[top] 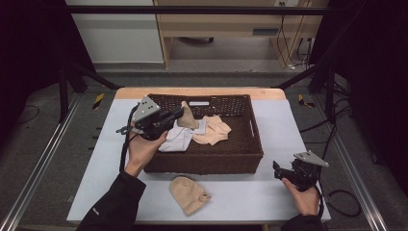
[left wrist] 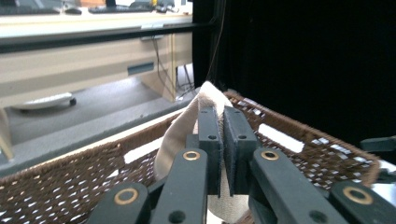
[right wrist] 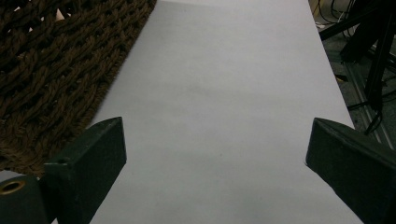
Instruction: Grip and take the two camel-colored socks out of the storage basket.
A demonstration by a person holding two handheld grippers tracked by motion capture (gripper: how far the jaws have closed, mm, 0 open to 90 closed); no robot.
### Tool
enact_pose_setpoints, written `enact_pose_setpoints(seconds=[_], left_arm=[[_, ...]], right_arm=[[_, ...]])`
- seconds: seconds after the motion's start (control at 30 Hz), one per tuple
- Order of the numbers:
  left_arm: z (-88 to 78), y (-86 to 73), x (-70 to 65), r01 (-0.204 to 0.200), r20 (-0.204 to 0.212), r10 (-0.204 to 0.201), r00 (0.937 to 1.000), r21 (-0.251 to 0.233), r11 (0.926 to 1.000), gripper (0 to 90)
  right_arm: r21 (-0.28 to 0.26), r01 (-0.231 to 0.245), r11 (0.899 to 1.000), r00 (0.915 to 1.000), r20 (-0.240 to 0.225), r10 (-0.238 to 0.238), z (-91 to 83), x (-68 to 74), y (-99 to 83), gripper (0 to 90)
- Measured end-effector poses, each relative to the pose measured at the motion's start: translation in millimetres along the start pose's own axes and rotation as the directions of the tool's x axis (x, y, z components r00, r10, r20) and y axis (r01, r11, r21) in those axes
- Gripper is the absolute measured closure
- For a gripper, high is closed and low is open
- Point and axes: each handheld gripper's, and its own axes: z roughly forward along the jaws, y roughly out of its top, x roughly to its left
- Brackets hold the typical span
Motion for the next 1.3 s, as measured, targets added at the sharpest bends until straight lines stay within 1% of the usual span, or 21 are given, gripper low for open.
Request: enact_pose_setpoints(seconds=[0.1,0.17,0.2,0.33,0.43,0.47,0.6,0.63,0.73,0.77,0.83,0.87,0.93,0.97,1.03,1.1,1.13,1.17,1.2,1.23,1.3], left_arm=[[-8.7,4.0,-7.3,0.003,0.017,-0.002,0.9999,-0.022,0.9997,86.0],[-16.7,8.0,-15.8,0.0,0.041,0.002,0.9991,-0.042,0.9991,86.0],[-16.7,8.0,-15.8,0.0,0.041,0.002,0.9991,-0.042,0.9991,86.0],[-30.9,16.8,-30.3,-0.01,0.086,0.016,0.9962,-0.076,0.9971,86.0],[-37.1,19.3,-36.1,-0.016,0.099,0.024,0.9948,-0.083,0.9964,86.0],[-43.0,21.0,-41.7,-0.023,0.115,0.033,0.9928,-0.089,0.9957,86.0],[-53.8,20.9,-52.2,-0.035,0.139,0.048,0.9891,-0.095,0.9949,86.0],[-53.8,20.9,-52.2,-0.035,0.139,0.048,0.9891,-0.095,0.9949,85.9],[-62.5,17.6,-62.9,-0.053,0.171,0.068,0.983,-0.089,0.9947,85.9],[-62.5,17.6,-62.9,-0.053,0.171,0.068,0.983,-0.089,0.9947,85.9],[-66.6,15.5,-70.7,-0.072,0.191,0.086,0.9778,-0.079,0.9943,85.9],[-66.6,15.5,-70.7,-0.072,0.191,0.086,0.9778,-0.079,0.9943,85.9],[-71.1,11.2,-78.8,-0.08,0.213,0.093,0.9727,-0.069,0.9944,85.9],[-71.1,11.2,-78.8,-0.08,0.213,0.093,0.9727,-0.069,0.9944,85.9],[-74.3,3.0,-85.6,-0.083,0.235,0.093,0.9674,-0.056,0.995,85.9],[-74.8,-0.7,-87.4,-0.085,0.242,0.093,0.9659,-0.045,0.9954,85.9],[-74.6,-8.6,-91.0,-0.078,0.259,0.082,0.9623,-0.023,0.9966,85.9],[-74.6,-8.6,-91.0,-0.078,0.259,0.082,0.9623,-0.023,0.9966,85.9],[-74.0,-13.7,-93.1,-0.085,0.267,0.083,0.96,-0.006,0.9964,85.8],[-72.8,-21.1,-96.2,-0.086,0.282,0.079,0.9562,0.013,0.9962,85.9],[-72.1,-25.4,-97.9,-0.091,0.288,0.079,0.9542,0.027,0.9955,85.8]], right_arm=[[0.002,-0.002,1.0,1.0,0.0,0.002,0.0,-0.2,-0.1,5.3],[0.003,0.0,1.0,1.0,0.002,0.0,0.1,-0.3,-0.1,5.3],[0.003,0.0,1.0,1.0,0.002,0.0,0.1,-0.3,-0.1,5.3],[0.002,0.001,1.0,1.0,0.004,-0.001,-0.1,-0.1,-0.3,5.3],[0.002,0.001,1.0,1.0,0.005,-0.001,0.1,-0.3,-0.2,5.3],[0.005,0.001,1.0,1.0,0.006,-0.001,0.4,-0.7,-0.4,5.3],[0.003,-0.001,1.0,1.0,0.006,0.001,-0.2,-0.1,-0.4,5.4],[0.003,-0.001,1.0,1.0,0.006,0.001,-0.2,-0.1,-0.4,5.4],[0.002,-0.001,1.0,1.0,0.006,0.001,-0.6,-0.3,-0.5,5.4],[0.002,-0.001,1.0,1.0,0.006,0.001,-0.6,-0.3,-0.5,5.4],[0.004,-0.003,1.0,1.0,0.005,0.003,-0.3,-0.2,-0.4,5.4],[0.004,-0.003,1.0,1.0,0.005,0.003,-0.3,-0.2,-0.4,5.4],[0.006,-0.005,1.0,0.9999,0.009,0.005,-0.5,-0.1,-0.6,5.4],[0.006,-0.005,1.0,0.9999,0.009,0.005,-0.5,-0.1,-0.6,5.4],[0.003,-0.002,1.0,0.9999,0.01,0.002,-0.9,-0.2,-0.6,5.4],[0.004,-0.003,1.0,1.0,0.009,0.003,-0.9,-0.2,-0.6,5.4],[0.005,-0.006,1.0,0.9999,0.009,0.005,-0.6,-0.1,-0.6,5.4],[0.005,0.0,1.0,0.9999,0.01,0.0,-0.4,-0.4,-0.7,5.4],[0.005,0.001,1.0,0.9999,0.01,-0.001,-0.4,-0.2,-0.8,5.4],[0.004,0.002,1.0,0.9999,0.01,-0.002,-0.5,-0.2,-0.8,5.4],[0.005,0.001,1.0,0.9999,0.011,-0.001,-0.4,-0.1,-1.0,5.4]])
